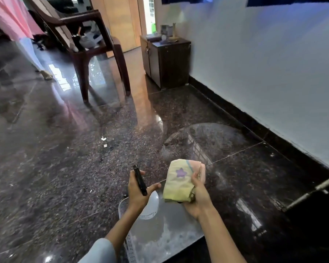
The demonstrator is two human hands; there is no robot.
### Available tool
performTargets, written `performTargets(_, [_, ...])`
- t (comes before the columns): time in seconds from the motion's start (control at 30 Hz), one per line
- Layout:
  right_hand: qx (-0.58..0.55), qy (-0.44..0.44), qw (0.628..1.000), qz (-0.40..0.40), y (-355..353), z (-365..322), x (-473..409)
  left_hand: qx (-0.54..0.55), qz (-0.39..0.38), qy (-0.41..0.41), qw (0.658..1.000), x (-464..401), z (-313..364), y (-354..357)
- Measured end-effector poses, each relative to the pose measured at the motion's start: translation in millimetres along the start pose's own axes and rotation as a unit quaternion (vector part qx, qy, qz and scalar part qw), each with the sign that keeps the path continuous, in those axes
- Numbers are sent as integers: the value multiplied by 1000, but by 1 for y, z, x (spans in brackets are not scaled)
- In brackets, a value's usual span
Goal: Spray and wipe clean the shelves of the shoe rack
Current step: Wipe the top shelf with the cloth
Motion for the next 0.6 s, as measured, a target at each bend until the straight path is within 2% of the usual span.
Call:
performTargets(0.23, [14,-1,1000,27,-15,10,-25,-32,-19,-56,998,28,-36,6])
performTargets(0.6, [20,26,999,16,-32,19,-31,-27,-27,-112,993,49,-58,17])
Point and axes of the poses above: each hand's wrist, its own x-axis away from the middle knuckle, its own y-axis out of the palm, z = x × y, the point moved 4 cm from there along -x, towards the middle knuckle, and after that the axes turned 11 degrees about y, right-handed, at the moved point
